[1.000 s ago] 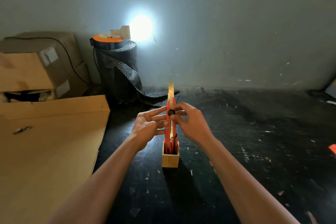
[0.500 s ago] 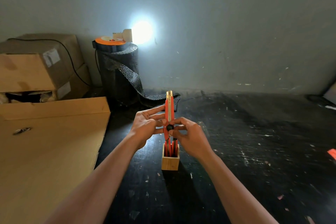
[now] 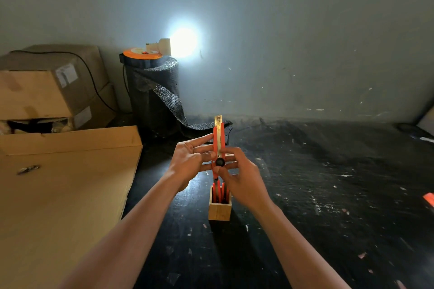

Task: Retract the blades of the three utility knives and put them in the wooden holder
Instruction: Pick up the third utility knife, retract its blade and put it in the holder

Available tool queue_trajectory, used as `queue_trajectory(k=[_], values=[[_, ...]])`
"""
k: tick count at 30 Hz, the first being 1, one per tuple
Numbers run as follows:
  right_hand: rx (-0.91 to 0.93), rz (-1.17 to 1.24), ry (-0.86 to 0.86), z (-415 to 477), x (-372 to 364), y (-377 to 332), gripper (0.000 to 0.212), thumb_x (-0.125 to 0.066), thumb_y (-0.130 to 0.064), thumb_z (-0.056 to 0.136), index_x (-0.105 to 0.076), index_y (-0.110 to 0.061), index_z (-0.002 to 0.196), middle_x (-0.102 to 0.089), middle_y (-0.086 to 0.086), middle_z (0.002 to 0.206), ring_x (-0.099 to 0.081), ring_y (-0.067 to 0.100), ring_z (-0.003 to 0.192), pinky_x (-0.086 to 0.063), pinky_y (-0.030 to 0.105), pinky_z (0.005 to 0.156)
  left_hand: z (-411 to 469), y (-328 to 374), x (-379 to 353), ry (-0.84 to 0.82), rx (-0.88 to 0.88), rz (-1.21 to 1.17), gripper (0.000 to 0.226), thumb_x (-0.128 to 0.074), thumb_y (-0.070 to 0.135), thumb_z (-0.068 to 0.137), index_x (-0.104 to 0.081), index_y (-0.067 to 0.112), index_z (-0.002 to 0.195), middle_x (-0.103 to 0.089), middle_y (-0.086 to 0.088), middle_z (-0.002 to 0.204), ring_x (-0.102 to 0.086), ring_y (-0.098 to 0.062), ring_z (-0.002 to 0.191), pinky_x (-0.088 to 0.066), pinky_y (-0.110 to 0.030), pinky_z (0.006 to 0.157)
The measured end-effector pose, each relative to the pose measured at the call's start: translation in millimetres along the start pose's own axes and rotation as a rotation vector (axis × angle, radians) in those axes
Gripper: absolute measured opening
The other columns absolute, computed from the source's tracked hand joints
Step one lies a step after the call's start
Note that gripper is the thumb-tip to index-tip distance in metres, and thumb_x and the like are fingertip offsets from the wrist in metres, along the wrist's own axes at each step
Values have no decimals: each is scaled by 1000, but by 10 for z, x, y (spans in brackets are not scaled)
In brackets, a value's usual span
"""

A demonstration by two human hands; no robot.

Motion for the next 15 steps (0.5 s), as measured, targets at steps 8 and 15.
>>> queue_trajectory(k=[8, 15], values=[[-24, 30, 39, 23, 53, 19, 22, -73, -29, 91, -53, -36, 97, -62, -24, 95, -62, -4, 86, -46, 14, 73, 8, 49, -51, -13, -17, 32, 54, -61, -18, 89, -64, 12, 134, -82, 8, 91, -80, -14, 84, -62, -27, 60], [34, -11, 6, 30, 78, -13, 30, -68, -16, 95, -64, -30, 121, -68, -8, 121, -61, 2, 99, -43, 8, 77, 44, 73, -57, -6, -29, 22, 54, -61, -18, 90, -64, 11, 134, -82, 1, 96, -80, -19, 87, -62, -27, 61]])
Point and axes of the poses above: each hand's wrist, its own z-axis towards the middle knuckle, its own x-axis out of the back of the hand, y = z × x, the point moved 9 cm from there along z, towards the middle knuckle
